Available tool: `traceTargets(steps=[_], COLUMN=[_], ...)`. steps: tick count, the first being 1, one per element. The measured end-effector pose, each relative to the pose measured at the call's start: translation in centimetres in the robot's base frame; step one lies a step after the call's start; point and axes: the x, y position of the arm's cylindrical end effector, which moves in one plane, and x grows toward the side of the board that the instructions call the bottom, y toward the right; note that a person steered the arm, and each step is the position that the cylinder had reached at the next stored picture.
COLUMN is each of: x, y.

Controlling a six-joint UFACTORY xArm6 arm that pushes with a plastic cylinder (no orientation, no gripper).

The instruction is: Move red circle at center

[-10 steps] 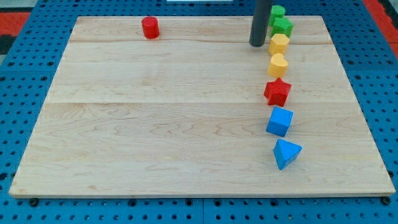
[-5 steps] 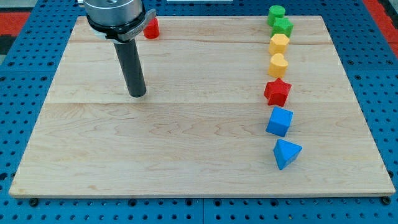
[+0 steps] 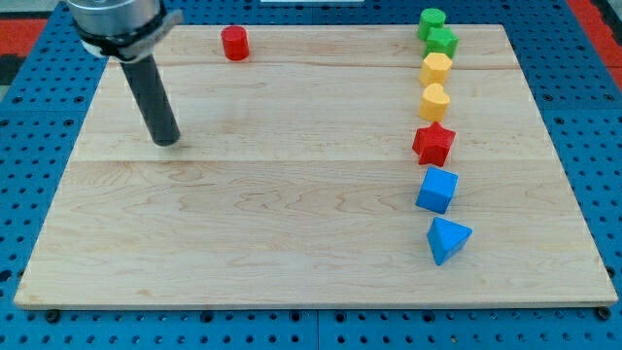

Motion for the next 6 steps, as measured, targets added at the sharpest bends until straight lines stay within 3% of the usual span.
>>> traceTargets(steps=[3, 6], x=[-15.7, -18.5], y=[-1.5, -1.5])
